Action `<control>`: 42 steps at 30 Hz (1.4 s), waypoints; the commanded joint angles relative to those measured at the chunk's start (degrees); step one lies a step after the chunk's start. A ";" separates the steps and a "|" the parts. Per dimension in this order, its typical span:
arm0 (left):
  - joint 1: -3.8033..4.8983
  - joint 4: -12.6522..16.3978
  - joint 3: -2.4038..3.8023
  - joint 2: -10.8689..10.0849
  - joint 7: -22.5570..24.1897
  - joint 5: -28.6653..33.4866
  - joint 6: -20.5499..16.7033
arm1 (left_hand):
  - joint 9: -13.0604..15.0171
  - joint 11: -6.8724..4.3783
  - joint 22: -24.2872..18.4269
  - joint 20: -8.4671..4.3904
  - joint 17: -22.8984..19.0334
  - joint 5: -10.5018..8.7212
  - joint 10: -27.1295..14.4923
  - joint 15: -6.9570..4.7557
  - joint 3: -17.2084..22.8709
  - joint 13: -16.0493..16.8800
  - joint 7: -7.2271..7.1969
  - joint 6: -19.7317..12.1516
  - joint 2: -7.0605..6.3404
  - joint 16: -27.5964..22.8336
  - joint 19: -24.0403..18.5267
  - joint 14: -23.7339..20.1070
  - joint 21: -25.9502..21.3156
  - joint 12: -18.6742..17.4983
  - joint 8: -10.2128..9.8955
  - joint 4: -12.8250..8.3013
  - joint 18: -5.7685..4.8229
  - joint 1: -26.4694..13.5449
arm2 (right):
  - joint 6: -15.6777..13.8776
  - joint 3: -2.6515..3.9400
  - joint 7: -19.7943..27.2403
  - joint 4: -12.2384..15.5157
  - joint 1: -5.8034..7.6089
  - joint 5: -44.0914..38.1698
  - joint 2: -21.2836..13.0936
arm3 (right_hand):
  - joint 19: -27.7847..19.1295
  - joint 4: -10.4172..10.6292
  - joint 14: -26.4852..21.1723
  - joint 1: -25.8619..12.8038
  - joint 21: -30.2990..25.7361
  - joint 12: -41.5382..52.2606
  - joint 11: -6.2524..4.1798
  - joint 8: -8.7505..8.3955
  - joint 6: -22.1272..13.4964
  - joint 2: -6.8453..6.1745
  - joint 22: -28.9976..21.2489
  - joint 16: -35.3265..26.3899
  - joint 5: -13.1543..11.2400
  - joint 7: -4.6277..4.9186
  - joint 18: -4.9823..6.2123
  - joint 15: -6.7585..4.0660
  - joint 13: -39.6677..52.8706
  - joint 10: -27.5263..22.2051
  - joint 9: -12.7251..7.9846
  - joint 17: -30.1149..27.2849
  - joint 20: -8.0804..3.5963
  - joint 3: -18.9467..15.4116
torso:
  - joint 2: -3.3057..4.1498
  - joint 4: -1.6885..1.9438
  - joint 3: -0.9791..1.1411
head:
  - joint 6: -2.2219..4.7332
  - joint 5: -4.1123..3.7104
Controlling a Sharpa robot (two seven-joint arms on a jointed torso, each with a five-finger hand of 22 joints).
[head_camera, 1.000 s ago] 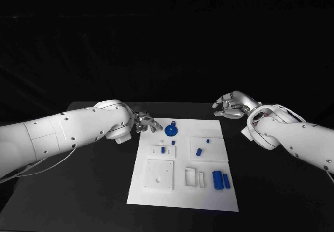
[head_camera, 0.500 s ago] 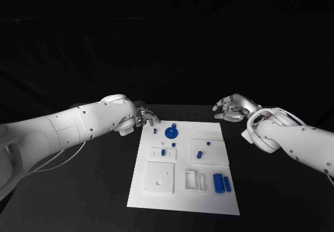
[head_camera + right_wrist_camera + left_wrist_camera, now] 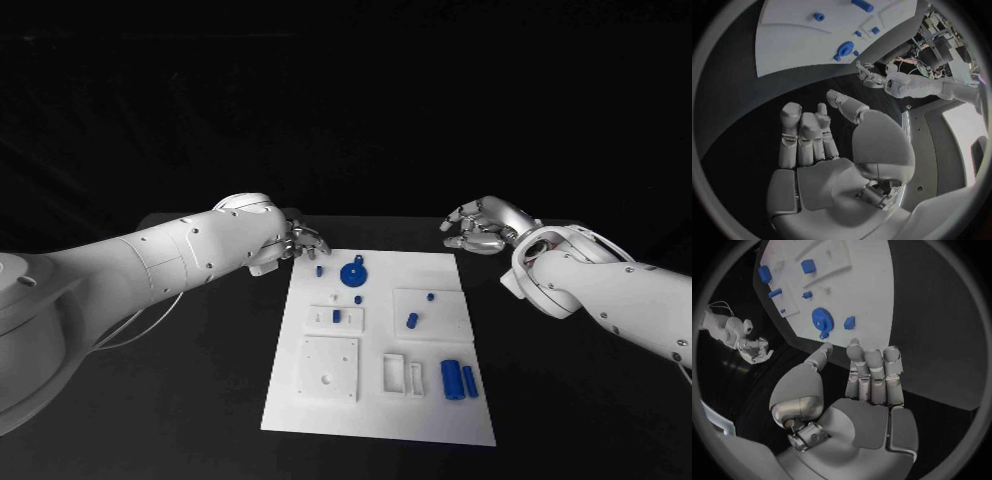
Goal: Assemble the parts on the task board
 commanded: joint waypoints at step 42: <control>-1.51 -2.31 -0.50 1.02 2.45 -0.92 5.89 | 0.44 0.28 0.51 -6.69 -0.02 -0.37 -0.50 0.50 -1.28 0.04 0.50 -0.96 1.57 0.17 -0.89 -0.81 -0.20 0.06 0.10 -0.52 -0.95 1.78 | 0.42 0.03 0.45 -0.08 0.00 -0.70 0.51 | 0.13 0.10 0.26 -0.48 0.07 0.38 0.09 -0.26 0.01 0.12 0.89 -0.27 0.41 0.43 2.23 -0.10 -0.11 -0.09 -0.07 0.10 -0.31 -0.42 | 0.10 -0.07 0.04 | -0.61 0.00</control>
